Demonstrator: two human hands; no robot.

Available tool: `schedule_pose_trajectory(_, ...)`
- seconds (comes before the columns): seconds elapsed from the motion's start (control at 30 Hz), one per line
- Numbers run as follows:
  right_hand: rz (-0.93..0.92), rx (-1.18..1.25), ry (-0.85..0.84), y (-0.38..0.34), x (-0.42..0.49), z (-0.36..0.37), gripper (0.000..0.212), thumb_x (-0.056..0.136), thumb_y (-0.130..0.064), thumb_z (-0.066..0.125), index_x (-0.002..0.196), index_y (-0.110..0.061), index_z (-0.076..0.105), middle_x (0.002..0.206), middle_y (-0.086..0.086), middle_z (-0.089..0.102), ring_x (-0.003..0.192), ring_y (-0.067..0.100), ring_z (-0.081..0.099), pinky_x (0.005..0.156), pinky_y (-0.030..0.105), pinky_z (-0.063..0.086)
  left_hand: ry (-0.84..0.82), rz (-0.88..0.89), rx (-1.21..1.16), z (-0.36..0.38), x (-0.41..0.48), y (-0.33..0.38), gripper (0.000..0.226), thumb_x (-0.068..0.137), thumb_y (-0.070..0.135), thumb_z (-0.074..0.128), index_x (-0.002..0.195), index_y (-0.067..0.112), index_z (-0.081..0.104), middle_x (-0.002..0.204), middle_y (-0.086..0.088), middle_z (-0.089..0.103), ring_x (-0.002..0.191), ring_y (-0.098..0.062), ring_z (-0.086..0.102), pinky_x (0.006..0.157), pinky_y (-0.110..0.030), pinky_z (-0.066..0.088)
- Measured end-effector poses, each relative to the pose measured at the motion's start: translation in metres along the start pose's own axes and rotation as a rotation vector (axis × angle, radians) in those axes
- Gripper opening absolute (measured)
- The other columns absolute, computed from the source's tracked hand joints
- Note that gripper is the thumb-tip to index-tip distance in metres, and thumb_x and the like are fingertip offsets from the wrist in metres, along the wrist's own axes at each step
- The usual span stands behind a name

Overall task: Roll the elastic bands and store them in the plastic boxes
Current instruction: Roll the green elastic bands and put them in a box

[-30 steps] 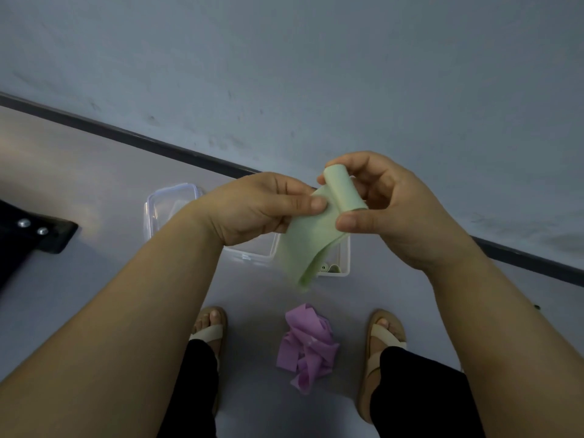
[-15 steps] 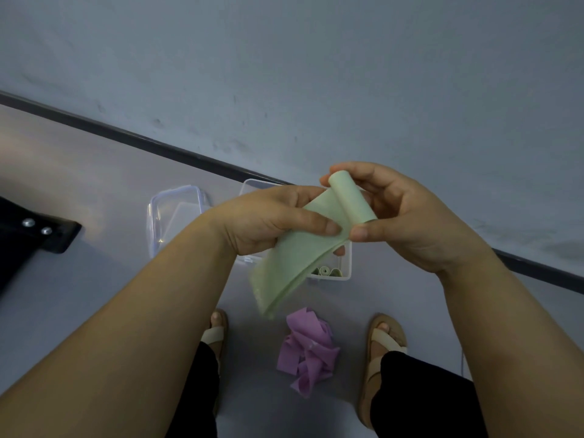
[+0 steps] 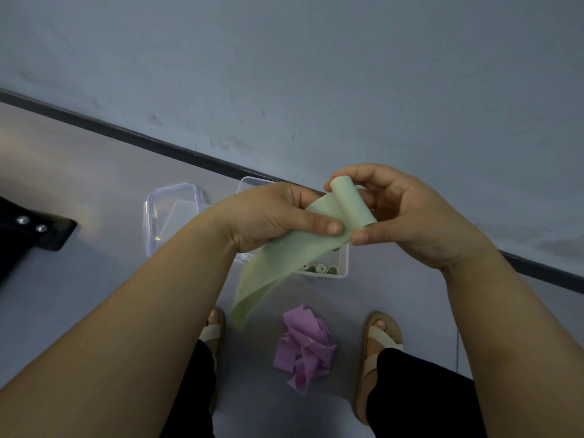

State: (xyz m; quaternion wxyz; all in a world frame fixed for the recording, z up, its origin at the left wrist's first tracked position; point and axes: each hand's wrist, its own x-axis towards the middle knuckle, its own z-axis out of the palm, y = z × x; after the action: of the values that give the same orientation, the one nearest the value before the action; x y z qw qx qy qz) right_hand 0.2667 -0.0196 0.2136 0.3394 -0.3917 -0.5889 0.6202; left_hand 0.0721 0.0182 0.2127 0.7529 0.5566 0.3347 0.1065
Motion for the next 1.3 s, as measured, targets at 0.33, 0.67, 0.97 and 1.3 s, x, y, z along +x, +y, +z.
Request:
schedule_pose_trajectory(0.33,0.051,-0.157,0.032,-0.004,-0.001,0.003,0.062,0.054,-0.024,0.081,0.111,-0.037,0.06,0.082,-0.016,0.065,0.081,0.027,0.06,0.08,0.045,0.056,-0.003,-0.003,0.037,0.001,0.0,-0.002,0.031,0.068,0.012,0.067,0.099,0.011,0.067,0.084,0.001,0.072,0.078,-0.01,0.067,0.069,-0.019,0.053)
schedule_pose_trajectory(0.67,0.077,-0.237,0.058,-0.01,-0.004,0.0,0.06,0.057,-0.014,0.078,0.11,-0.035,0.059,0.082,-0.018,0.065,0.077,0.016,0.057,0.077,0.042,0.051,0.145,0.009,0.119,0.0,-0.002,-0.005,0.04,0.073,0.048,0.055,0.089,0.015,0.073,0.086,-0.001,0.074,0.079,-0.012,0.068,0.076,-0.027,0.053)
schedule_pose_trajectory(0.97,0.04,-0.161,0.005,-0.006,-0.003,0.0,0.068,0.047,-0.024,0.089,0.109,-0.035,0.063,0.097,-0.01,0.067,0.089,0.024,0.059,0.079,0.036,0.053,0.137,0.015,0.258,-0.002,-0.004,-0.003,0.015,0.066,0.037,0.071,0.076,0.027,0.074,0.075,0.012,0.072,0.072,0.002,0.063,0.07,-0.015,0.047)
schedule_pose_trajectory(1.3,-0.042,0.23,0.095,0.0,0.004,0.0,0.076,0.049,-0.036,0.088,0.118,-0.024,0.057,0.108,-0.006,0.069,0.1,0.01,0.064,0.078,0.022,0.051,0.157,0.099,0.078,-0.002,-0.005,-0.003,0.037,0.088,0.043,0.052,0.099,0.012,0.07,0.094,-0.009,0.073,0.092,-0.026,0.069,0.085,-0.038,0.053)
